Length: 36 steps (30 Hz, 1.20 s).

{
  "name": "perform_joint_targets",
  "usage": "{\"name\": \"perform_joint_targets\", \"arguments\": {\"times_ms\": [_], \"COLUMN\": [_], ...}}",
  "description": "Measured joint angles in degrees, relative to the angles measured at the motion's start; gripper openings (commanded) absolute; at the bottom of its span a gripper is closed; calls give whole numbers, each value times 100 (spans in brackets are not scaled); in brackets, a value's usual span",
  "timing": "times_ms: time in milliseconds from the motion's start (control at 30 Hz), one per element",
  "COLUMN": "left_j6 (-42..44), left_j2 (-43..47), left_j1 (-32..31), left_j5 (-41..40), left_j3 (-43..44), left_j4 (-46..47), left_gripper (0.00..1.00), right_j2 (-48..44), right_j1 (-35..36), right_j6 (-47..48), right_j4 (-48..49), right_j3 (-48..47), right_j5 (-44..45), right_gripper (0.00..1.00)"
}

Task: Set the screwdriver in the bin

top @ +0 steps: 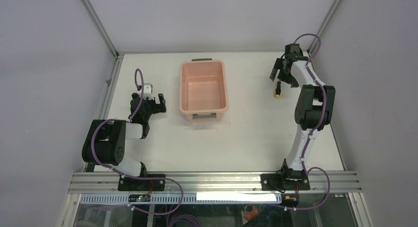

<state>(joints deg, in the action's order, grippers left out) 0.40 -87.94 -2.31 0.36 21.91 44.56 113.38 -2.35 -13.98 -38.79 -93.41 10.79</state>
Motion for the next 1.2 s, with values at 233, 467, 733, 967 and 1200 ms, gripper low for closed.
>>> {"name": "perform_joint_targets", "arguments": {"times_ms": [233,467,733,967,1200], "left_j6": [0,0,0,0,0], "left_j2": [0,0,0,0,0], "left_j1": [0,0,0,0,0], "left_j5": [0,0,0,2,0], "left_j3": [0,0,0,0,0], "left_j4": [0,0,0,0,0], "left_gripper": [99,99,99,99,99], "right_j2": [979,1250,1263,1069,98], "right_j1": [-118,-122,-122,-122,-26], "right_j6": [68,111,221,258,238], "right_j4": [-282,-404,-754,-1480,-2190], "right_j3": [-492,-608,-859,-1606,-2133], "right_j5": [-146,-378,-422,-424,-459], "right_gripper": [80,21,5,2,3]}}
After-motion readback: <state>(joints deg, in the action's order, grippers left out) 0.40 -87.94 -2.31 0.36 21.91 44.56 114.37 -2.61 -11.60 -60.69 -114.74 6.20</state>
